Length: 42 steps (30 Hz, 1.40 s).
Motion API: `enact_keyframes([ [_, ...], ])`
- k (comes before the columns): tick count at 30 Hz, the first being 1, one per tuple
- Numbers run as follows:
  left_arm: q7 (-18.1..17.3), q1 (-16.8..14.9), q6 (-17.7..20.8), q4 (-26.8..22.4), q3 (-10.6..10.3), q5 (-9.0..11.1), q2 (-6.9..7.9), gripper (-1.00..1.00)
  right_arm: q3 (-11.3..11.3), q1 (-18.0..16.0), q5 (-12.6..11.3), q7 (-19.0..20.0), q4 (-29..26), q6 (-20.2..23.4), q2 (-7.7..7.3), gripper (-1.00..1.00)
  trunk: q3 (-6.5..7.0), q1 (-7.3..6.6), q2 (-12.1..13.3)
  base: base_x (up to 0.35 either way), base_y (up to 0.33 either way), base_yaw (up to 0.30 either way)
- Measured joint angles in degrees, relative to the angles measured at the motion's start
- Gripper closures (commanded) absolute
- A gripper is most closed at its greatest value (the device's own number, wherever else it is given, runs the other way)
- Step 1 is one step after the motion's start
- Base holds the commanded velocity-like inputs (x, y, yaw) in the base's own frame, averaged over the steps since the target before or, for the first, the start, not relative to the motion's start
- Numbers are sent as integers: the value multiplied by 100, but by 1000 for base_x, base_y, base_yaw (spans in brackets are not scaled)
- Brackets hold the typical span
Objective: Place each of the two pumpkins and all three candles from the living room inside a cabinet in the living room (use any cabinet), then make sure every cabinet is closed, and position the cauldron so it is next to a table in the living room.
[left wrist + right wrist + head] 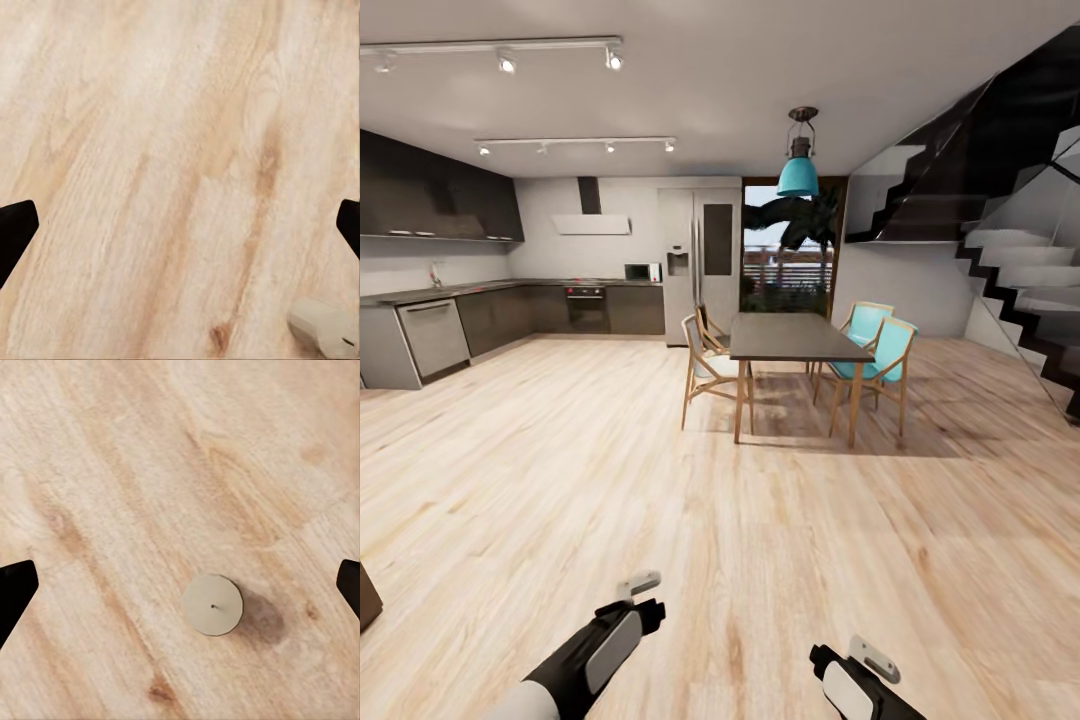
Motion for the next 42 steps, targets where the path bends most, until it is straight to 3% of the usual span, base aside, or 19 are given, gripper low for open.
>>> enact_keyframes([
  [2, -179, 22, 93, -196, 68, 75, 37, -100, 2, 0, 7, 0, 0, -2, 0, -100, 0, 0, 0, 2, -1, 0],
  [5, -732, 41, 146, -295, 121, 94, 95, -100, 2, 0, 122, -2, 0, 1, 4, -100, 0, 0, 0, 0, 0, 0],
  [8, -1191, 50, 173, -318, 147, 112, 278, -100, 2, 0, 262, -2, 0, 3, 5, -100, 0, 0, 0, 0, 0, 0],
  [11, -1362, 54, 183, -324, 159, 124, 374, -100, 2, 0, 307, 1, 0, 4, 5, -100, -18, 21, -39, 0, 0, 0],
  [17, -1442, 60, 176, -319, 172, 154, 446, -100, 2, 0, 375, -2, 0, -7, -14, -100, -125, 153, -279, 0, 0, 0],
  [24, -1453, 62, 170, -310, 172, 161, 451, -100, -5, 0, 1003, 0, -1, -6, -21, -100, -251, 307, -560, 0, 0, 0],
  [29, -1465, 62, 170, -308, 172, 176, 511, -100, 4, 0, 1128, 30, -1, -4, -21, -100, -341, 417, -761, 0, 0, 0],
  [31, -1466, 62, 170, -309, 172, 298, 539, -100, 12, 0, 1191, 196, -1, 7, -9, -100, -377, 461, -841, 0, 0, 0],
  [35, -1474, 62, 172, -309, 171, 575, 644, -100, 109, 0, 1535, 661, 40, 60, 0, -100, -449, 549, -1001, 0, 0, 0],
  [42, -1478, 62, 208, -351, 170, 658, 704, -100, 139, 0, 1610, 750, 360, 76, 4, -100, -574, 703, -1282, 0, 0, 0],
])
